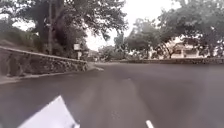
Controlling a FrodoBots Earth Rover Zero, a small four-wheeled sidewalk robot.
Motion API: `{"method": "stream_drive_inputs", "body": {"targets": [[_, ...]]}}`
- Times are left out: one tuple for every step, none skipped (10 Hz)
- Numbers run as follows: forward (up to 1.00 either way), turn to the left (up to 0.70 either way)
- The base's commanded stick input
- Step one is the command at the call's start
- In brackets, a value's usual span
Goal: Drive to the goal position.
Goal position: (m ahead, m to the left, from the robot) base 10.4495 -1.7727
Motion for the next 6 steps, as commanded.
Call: {"method": "stream_drive_inputs", "body": {"targets": [[0.50, 0.00], [0.50, 0.00], [0.50, 0.00], [0.50, 0.00], [0.50, 0.00], [0.50, 0.00]]}}
